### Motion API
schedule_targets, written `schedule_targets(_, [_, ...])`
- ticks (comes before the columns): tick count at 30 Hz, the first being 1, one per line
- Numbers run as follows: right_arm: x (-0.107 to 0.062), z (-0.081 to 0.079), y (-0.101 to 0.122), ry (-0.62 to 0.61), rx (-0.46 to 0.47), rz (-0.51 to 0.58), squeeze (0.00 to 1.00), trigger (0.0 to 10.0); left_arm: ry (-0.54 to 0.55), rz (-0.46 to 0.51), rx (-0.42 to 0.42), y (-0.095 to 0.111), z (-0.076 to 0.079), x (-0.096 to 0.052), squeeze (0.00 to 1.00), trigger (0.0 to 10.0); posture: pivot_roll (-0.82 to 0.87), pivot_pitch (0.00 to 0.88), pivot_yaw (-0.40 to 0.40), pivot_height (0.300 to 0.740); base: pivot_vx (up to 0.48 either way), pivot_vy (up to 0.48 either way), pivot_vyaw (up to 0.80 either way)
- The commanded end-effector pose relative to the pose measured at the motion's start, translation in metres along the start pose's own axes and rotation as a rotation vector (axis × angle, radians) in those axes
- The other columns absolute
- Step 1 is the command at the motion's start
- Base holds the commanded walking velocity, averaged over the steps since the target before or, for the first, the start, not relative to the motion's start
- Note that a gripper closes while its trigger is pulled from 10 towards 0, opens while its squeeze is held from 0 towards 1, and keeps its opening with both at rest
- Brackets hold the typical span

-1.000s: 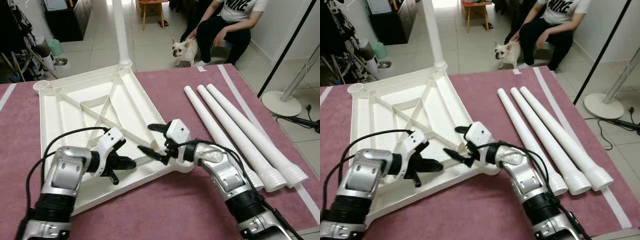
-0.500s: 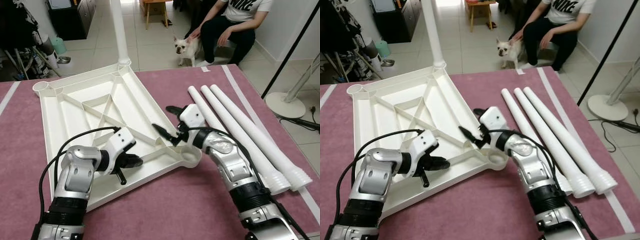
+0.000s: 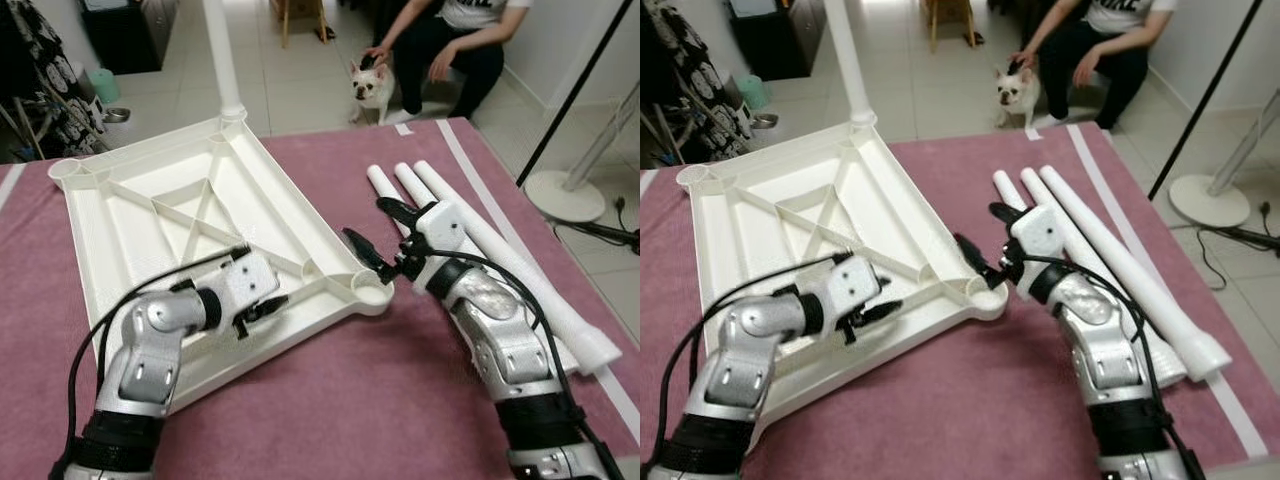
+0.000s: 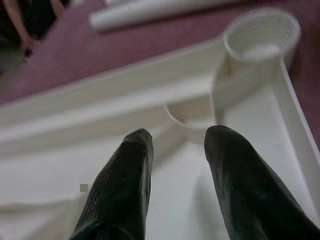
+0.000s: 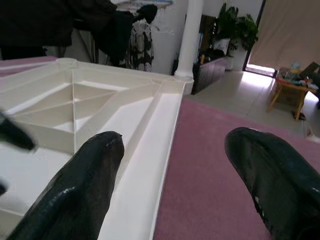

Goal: Building children table

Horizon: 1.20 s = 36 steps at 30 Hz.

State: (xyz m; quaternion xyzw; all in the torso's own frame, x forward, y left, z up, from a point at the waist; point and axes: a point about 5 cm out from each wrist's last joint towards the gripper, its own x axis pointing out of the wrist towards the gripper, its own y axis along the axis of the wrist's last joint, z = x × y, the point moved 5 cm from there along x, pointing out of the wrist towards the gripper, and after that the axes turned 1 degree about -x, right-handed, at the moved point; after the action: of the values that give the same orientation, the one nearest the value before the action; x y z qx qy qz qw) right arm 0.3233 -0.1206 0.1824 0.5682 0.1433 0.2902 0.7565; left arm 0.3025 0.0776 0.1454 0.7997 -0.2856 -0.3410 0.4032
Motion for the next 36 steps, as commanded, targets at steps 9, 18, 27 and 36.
schedule_targets(9, [-0.012, 0.001, -0.008, -0.028, 0.016, -0.049, 0.0, 10.0, -0.055, 0.015, 0.023, 0.003, 0.0, -0.016, 0.0, 10.0, -0.01, 0.0, 0.103, 0.74, 0.0, 0.0, 0.0])
schedule_targets(18, [-0.042, 0.035, -0.044, -0.214, 0.012, -0.183, 0.0, 10.0, -0.16, -0.051, -0.24, -0.009, 0.049, -0.045, 0.0, 10.0, 0.0, 0.0, 0.105, 0.74, 0.0, 0.0, 0.0])
schedule_targets(27, [-0.045, 0.048, -0.048, -0.228, 0.101, -0.181, 0.0, 10.0, -0.048, -0.149, -0.23, -0.029, 0.057, -0.021, 0.0, 10.0, 0.0, 0.0, 0.093, 0.74, 0.0, 0.0, 0.0])
schedule_targets(36, [-0.037, 0.039, -0.044, -0.162, 0.125, -0.166, 0.0, 10.0, 0.03, -0.217, -0.216, -0.041, 0.053, 0.002, 0.0, 10.0, -0.02, 0.0, 0.096, 0.74, 0.0, 0.0, 0.0])
